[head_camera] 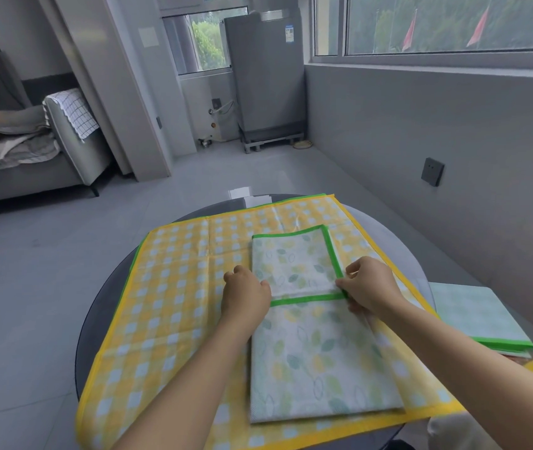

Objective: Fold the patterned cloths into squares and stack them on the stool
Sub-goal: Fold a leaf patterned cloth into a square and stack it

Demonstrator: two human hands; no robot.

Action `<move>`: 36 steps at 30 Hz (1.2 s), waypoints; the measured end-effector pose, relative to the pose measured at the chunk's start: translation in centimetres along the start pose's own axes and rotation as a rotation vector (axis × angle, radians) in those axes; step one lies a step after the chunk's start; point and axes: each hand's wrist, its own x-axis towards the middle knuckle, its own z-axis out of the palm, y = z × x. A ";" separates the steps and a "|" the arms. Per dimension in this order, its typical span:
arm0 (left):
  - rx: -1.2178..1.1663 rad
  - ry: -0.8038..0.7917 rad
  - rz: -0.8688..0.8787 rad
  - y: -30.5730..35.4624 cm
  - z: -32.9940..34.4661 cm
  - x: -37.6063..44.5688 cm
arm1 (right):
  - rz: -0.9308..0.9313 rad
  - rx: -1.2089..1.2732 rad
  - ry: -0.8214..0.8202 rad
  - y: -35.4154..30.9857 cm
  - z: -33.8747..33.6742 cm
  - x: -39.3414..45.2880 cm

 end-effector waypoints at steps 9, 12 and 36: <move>-0.169 0.020 -0.025 -0.9 0.7 1.3 | 0.044 0.137 -0.026 0.5 0.1 0.7; -0.245 0.054 -0.034 -1.0 0.8 0.5 | 0.095 0.321 -0.075 0.5 -0.4 0.7; -0.654 -0.095 0.093 -3.8 -0.8 -3.1 | -0.206 0.042 -0.154 1.7 -3.2 -0.9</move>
